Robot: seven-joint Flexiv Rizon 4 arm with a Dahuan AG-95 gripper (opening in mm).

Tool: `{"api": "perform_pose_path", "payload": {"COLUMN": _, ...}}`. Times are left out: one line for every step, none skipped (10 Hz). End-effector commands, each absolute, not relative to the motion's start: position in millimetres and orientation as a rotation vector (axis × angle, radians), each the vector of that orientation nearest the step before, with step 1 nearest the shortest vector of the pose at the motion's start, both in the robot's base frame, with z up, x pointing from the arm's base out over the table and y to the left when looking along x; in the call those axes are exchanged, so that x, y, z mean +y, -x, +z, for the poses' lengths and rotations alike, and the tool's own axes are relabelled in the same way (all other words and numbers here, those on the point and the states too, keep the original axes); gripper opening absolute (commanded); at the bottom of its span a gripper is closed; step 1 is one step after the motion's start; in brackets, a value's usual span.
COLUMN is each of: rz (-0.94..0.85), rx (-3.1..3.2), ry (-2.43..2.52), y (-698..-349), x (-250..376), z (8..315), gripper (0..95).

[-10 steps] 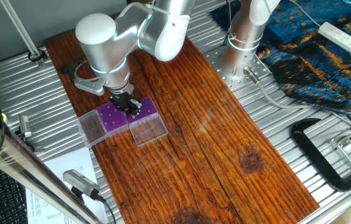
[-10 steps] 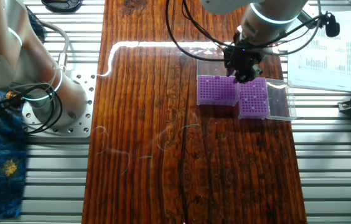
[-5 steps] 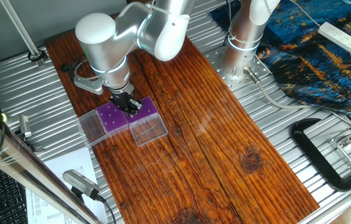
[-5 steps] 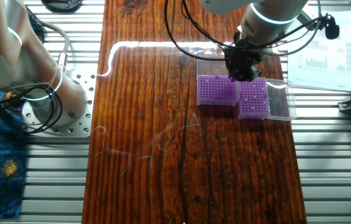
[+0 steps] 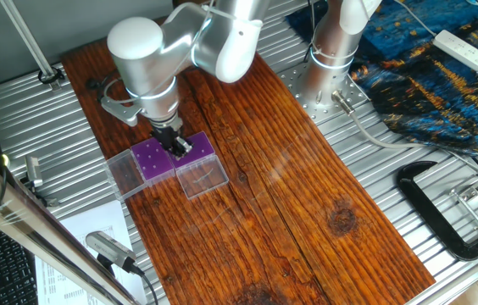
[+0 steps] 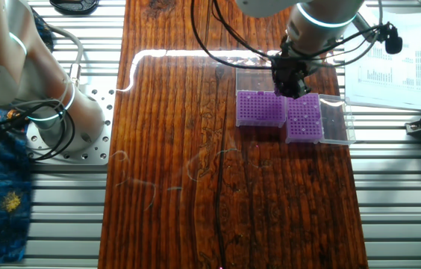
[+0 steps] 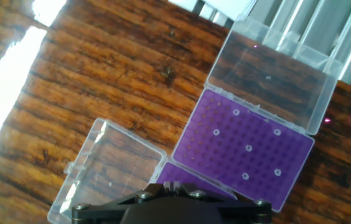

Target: Transfer all small pipette tips from one holder to another

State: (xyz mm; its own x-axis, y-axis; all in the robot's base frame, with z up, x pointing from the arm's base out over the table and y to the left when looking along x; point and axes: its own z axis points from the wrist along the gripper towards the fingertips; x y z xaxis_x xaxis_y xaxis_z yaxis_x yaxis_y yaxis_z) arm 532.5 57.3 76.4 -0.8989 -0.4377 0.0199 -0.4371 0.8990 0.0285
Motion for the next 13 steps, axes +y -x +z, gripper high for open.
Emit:
{"api": "perform_pose_path", "payload": {"rz": -0.026, "rx": -3.024, "ry": -0.717, "y": -549, "x": 61, "z": 77, "gripper": 0.0}}
{"api": "perform_pose_path", "payload": {"rz": -0.022, "rx": -3.02, "ry": -0.729, "y": -555, "x": 62, "z": 77, "gripper": 0.0}}
{"api": "perform_pose_path", "payload": {"rz": -0.023, "rx": -3.019, "ry": -0.738, "y": -562, "x": 61, "z": 75, "gripper": 0.0}}
{"api": "perform_pose_path", "payload": {"rz": -0.029, "rx": -3.021, "ry": -0.753, "y": -569, "x": 59, "z": 74, "gripper": 0.0}}
{"api": "perform_pose_path", "payload": {"rz": -0.033, "rx": -3.016, "ry": -0.794, "y": -581, "x": 52, "z": 72, "gripper": 0.0}}
{"api": "perform_pose_path", "payload": {"rz": -0.035, "rx": -3.002, "ry": -0.846, "y": -588, "x": 47, "z": 70, "gripper": 0.0}}
{"api": "perform_pose_path", "payload": {"rz": -0.035, "rx": -2.997, "ry": -0.863, "y": -589, "x": 44, "z": 70, "gripper": 0.0}}
{"api": "perform_pose_path", "payload": {"rz": -0.035, "rx": -2.998, "ry": -0.867, "y": -590, "x": 43, "z": 69, "gripper": 0.0}}
{"api": "perform_pose_path", "payload": {"rz": -0.031, "rx": -3.0, "ry": -0.893, "y": -593, "x": 41, "z": 68, "gripper": 0.0}}
{"api": "perform_pose_path", "payload": {"rz": -0.03, "rx": -3.0, "ry": -0.902, "y": -596, "x": 41, "z": 68, "gripper": 0.0}}
{"api": "perform_pose_path", "payload": {"rz": -0.031, "rx": -2.995, "ry": -0.916, "y": -597, "x": 41, "z": 67, "gripper": 0.0}}
{"api": "perform_pose_path", "payload": {"rz": -0.031, "rx": -2.983, "ry": -0.948, "y": -597, "x": 40, "z": 64, "gripper": 19.0}}
{"api": "perform_pose_path", "payload": {"rz": -0.032, "rx": -2.982, "ry": -0.953, "y": -597, "x": 40, "z": 64, "gripper": 19.0}}
